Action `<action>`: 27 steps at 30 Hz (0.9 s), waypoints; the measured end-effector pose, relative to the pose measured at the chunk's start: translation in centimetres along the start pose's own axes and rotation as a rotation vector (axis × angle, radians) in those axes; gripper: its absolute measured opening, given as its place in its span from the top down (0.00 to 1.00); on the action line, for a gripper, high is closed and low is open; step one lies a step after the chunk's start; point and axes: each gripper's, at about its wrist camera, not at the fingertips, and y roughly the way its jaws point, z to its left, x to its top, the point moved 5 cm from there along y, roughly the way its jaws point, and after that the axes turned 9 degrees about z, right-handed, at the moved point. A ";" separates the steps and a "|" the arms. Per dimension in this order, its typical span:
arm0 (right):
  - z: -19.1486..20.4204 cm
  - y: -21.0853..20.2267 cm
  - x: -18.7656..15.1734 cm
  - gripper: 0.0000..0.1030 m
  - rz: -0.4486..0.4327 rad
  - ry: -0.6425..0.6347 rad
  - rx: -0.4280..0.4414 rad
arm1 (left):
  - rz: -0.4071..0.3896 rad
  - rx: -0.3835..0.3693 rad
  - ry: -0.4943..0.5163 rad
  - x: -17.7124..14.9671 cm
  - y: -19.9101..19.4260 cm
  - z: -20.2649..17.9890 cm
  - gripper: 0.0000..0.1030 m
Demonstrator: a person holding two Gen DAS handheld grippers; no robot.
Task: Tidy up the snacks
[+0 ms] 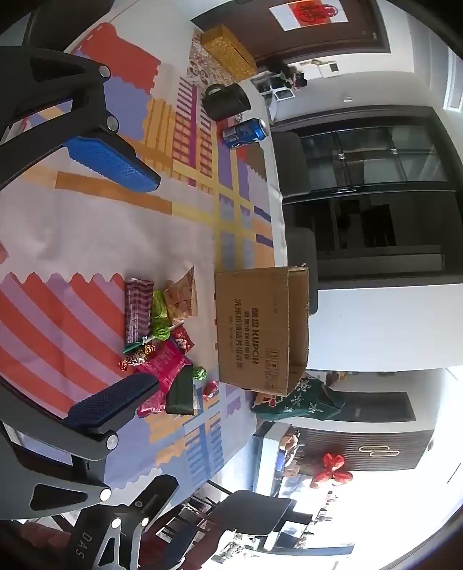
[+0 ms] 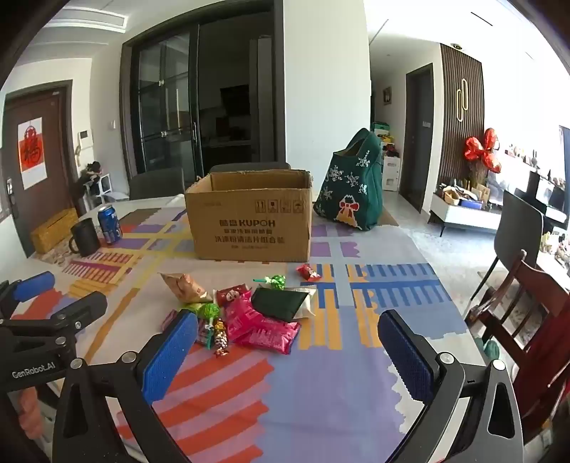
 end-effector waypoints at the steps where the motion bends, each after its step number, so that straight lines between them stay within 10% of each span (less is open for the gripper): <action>1: 0.0 0.1 0.0 0.01 0.011 0.008 0.007 | 0.000 -0.001 -0.001 0.0 0.0 0.0 0.00; 27: 0.6 0.6 0.4 0.01 0.010 -0.010 0.014 | -0.040 -0.012 -0.003 0.5 -0.2 0.4 0.00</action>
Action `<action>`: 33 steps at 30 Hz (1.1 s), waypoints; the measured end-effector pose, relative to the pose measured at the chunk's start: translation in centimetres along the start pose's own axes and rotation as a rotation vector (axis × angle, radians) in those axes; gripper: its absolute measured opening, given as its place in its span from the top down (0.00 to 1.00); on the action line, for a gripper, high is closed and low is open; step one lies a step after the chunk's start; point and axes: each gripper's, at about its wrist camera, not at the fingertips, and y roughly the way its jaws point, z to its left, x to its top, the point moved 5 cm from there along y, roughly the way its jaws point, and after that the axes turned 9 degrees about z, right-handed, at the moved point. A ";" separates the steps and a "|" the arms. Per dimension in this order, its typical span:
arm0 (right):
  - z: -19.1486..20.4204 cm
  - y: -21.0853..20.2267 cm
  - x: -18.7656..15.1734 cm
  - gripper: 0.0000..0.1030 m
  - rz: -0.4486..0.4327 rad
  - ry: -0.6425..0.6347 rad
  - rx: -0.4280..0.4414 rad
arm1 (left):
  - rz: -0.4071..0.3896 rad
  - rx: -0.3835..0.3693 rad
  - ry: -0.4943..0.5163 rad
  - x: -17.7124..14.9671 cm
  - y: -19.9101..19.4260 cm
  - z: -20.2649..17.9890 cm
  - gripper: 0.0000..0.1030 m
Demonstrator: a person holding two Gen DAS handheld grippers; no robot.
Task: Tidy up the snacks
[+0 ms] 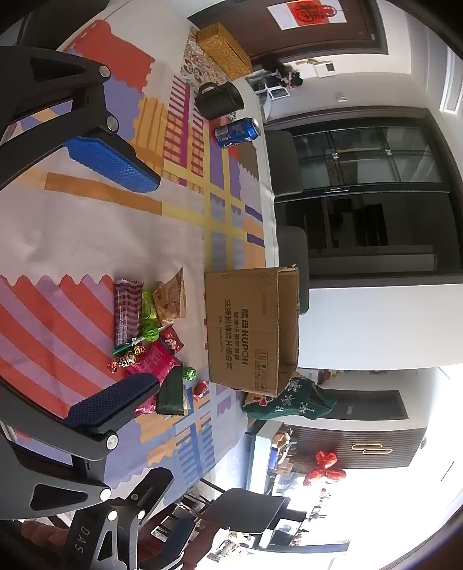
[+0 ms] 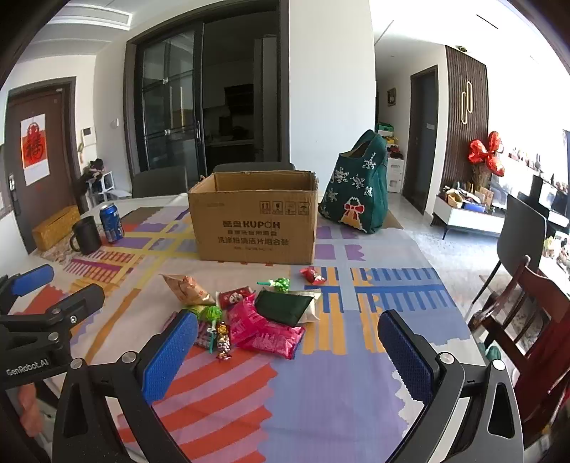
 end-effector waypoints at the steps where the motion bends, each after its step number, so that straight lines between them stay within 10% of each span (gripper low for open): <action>1: 0.0 0.0 0.0 0.01 0.000 -0.001 0.001 | 0.002 0.000 -0.001 0.1 0.1 0.1 0.00; 33: 0.3 0.3 0.6 0.01 0.003 -0.004 0.007 | -0.004 -0.005 -0.004 0.9 0.5 0.3 0.00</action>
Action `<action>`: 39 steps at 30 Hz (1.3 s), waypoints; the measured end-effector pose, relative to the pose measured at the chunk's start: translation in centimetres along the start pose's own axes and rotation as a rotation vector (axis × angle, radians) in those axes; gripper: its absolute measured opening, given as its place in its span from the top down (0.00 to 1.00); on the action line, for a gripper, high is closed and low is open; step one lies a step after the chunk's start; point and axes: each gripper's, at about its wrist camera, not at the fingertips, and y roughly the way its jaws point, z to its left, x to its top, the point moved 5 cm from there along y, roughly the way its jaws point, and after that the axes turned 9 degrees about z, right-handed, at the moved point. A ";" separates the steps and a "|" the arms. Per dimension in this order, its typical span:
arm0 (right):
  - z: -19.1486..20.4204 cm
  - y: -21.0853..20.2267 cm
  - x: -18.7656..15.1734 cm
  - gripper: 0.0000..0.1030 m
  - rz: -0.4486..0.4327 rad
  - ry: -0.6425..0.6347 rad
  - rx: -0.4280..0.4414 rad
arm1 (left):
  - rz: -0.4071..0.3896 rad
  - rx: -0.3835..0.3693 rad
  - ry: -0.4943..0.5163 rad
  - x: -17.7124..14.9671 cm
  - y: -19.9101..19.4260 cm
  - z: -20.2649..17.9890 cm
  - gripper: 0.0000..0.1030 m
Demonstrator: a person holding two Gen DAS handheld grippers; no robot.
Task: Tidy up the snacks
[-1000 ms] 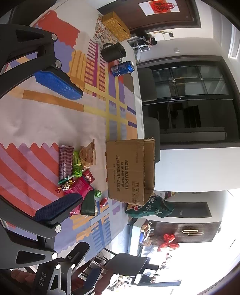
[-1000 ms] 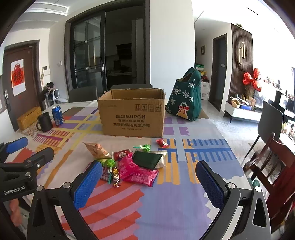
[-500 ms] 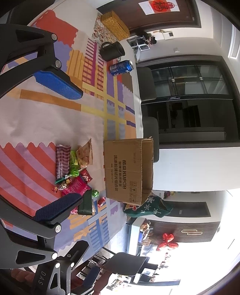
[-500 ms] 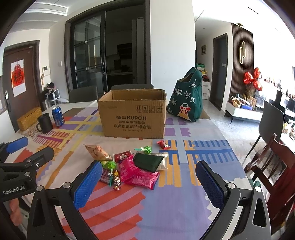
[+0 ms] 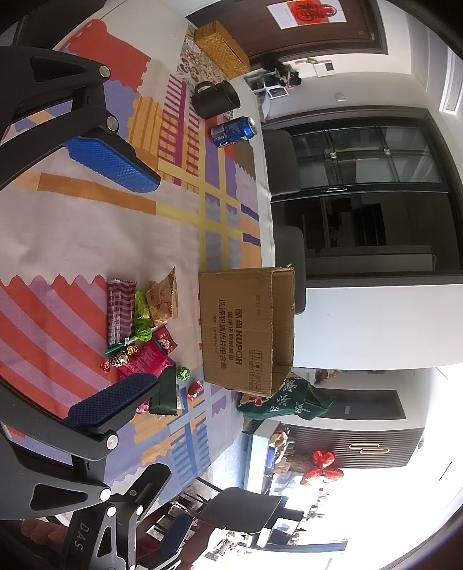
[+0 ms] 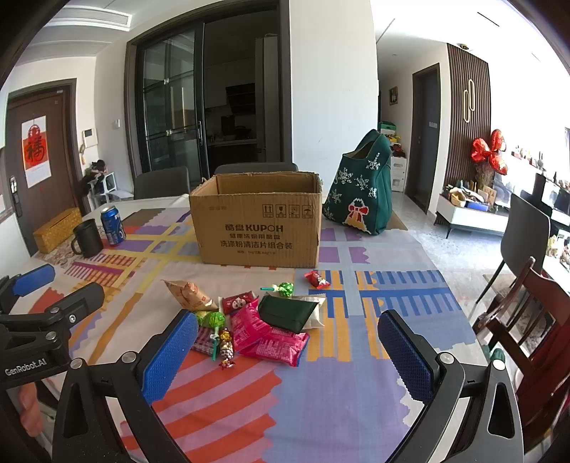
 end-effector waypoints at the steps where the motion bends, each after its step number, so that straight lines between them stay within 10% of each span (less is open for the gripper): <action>1: 0.0 0.0 0.0 0.01 0.000 0.000 0.000 | 0.000 -0.001 0.000 0.0 0.0 0.0 0.00; 39: 0.9 2.7 0.1 0.01 0.074 -0.021 0.023 | 0.072 -0.034 -0.025 -0.3 2.6 0.6 0.00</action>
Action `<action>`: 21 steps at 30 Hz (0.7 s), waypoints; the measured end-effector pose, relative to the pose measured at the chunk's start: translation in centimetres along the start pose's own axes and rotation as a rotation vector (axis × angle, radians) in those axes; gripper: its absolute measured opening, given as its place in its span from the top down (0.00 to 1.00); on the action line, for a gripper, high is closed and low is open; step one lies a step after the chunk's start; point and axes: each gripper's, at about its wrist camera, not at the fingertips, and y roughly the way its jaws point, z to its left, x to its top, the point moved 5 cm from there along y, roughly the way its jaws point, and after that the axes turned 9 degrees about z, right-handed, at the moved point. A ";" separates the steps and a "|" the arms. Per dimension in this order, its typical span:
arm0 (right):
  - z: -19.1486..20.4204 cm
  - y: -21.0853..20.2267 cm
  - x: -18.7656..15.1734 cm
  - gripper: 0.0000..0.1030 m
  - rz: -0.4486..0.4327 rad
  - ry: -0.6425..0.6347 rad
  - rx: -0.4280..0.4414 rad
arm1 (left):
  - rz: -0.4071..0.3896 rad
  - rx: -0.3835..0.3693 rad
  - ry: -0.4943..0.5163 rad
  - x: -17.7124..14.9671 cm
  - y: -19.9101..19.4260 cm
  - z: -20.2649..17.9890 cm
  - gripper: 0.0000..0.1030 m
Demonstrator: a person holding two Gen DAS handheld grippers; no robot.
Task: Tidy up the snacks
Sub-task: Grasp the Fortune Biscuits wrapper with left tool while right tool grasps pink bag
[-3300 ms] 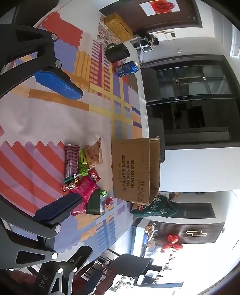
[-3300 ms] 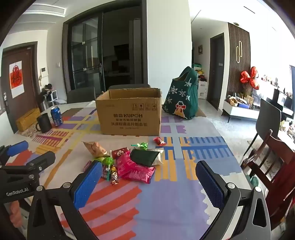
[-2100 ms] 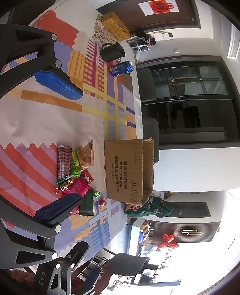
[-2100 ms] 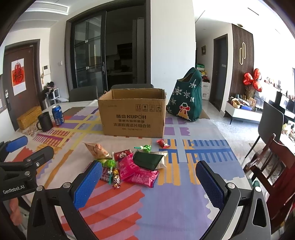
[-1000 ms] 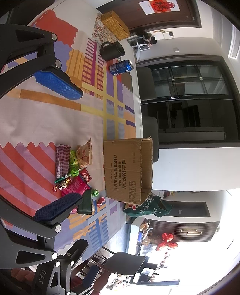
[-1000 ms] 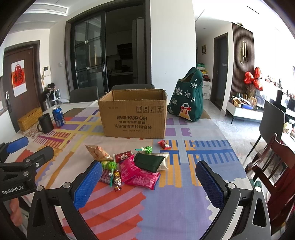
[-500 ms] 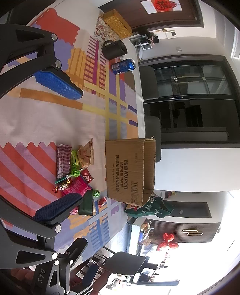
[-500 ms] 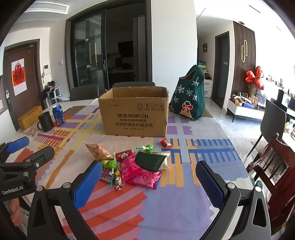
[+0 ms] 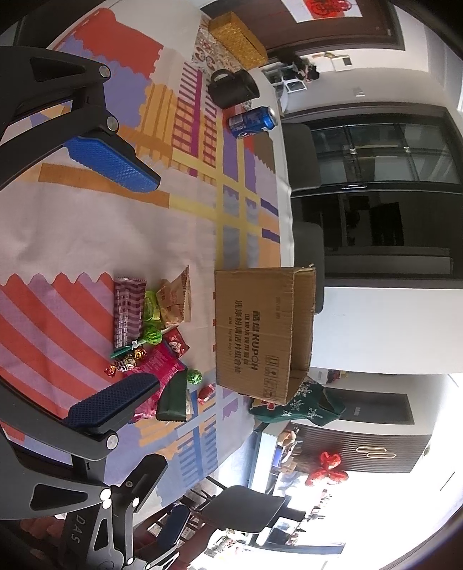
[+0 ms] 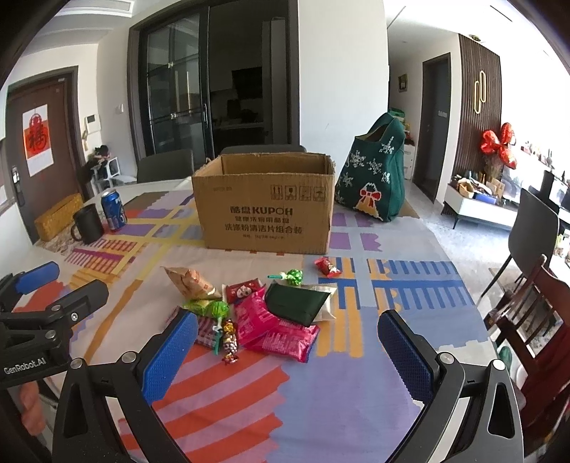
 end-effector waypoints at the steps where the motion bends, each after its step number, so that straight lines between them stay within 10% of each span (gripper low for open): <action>1: 0.1 0.2 0.0 0.01 0.005 -0.002 0.003 | 0.003 0.000 -0.001 0.1 0.2 0.1 0.00; 21: 0.9 6.0 1.3 0.03 0.097 -0.027 0.032 | 0.089 -0.031 0.010 1.4 5.8 1.0 0.00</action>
